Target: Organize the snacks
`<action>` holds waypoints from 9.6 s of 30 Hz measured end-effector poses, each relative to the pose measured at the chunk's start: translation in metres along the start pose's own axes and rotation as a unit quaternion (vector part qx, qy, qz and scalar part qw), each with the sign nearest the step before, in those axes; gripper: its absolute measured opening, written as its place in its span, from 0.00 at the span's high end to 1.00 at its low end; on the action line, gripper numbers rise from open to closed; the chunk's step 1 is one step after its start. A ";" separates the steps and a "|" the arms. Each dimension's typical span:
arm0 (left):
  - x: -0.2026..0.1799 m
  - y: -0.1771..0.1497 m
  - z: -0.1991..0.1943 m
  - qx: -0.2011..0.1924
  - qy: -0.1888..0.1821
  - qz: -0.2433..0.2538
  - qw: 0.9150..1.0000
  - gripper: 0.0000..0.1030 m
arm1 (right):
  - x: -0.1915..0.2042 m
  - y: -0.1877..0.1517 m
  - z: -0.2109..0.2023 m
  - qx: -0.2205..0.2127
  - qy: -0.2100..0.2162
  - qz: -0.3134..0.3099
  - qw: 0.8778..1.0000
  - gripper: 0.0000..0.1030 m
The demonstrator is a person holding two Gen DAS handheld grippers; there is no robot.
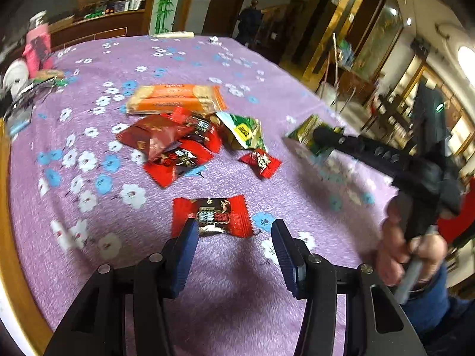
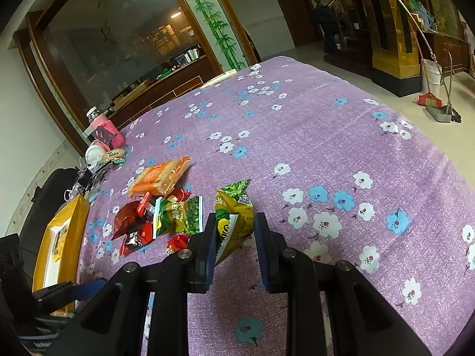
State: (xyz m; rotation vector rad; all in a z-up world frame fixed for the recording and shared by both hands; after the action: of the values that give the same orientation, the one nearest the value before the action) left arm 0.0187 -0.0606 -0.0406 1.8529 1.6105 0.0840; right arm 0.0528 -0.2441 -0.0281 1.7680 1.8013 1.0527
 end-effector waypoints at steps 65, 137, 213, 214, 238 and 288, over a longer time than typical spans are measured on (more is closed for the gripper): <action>0.114 0.025 -0.109 -0.164 0.065 -0.136 0.975 0.88 | 0.144 -0.016 -0.005 0.030 0.102 -0.123 0.987 0.78; 0.144 0.021 -0.097 -0.116 0.124 -0.176 0.970 0.39 | 0.102 0.045 0.048 0.034 0.057 -0.147 0.987 0.42; 0.011 0.107 -0.034 -0.218 0.167 -0.031 0.961 0.64 | 0.063 0.053 0.044 -0.001 0.039 -0.098 0.994 0.67; 0.019 0.098 -0.033 -0.219 0.180 -0.030 0.959 0.64 | 0.066 0.053 0.044 -0.002 0.041 -0.101 0.994 0.67; 0.079 0.082 -0.031 -0.257 0.223 -0.074 0.937 0.64 | 0.089 0.046 0.044 -0.009 0.034 -0.160 0.987 0.67; 0.288 -0.023 -0.180 -0.258 0.361 -0.251 0.860 0.63 | 0.383 -0.045 0.020 0.037 0.210 -0.353 0.911 0.66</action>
State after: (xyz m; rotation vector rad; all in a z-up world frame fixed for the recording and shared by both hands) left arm -0.0159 0.2775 -0.0197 0.9710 2.2318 0.9742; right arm -0.0069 0.1355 0.0082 0.7925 2.4825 1.0898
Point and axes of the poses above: each gripper's, at about its wrist camera, not at the fingertips, and z roughly the way its jaws point, x to its left, y to its top, the point moved 9 cm from there along z, roughly the way its jaws point, and after that the axes turned 12 degrees about -z, right-handed, at the moved point
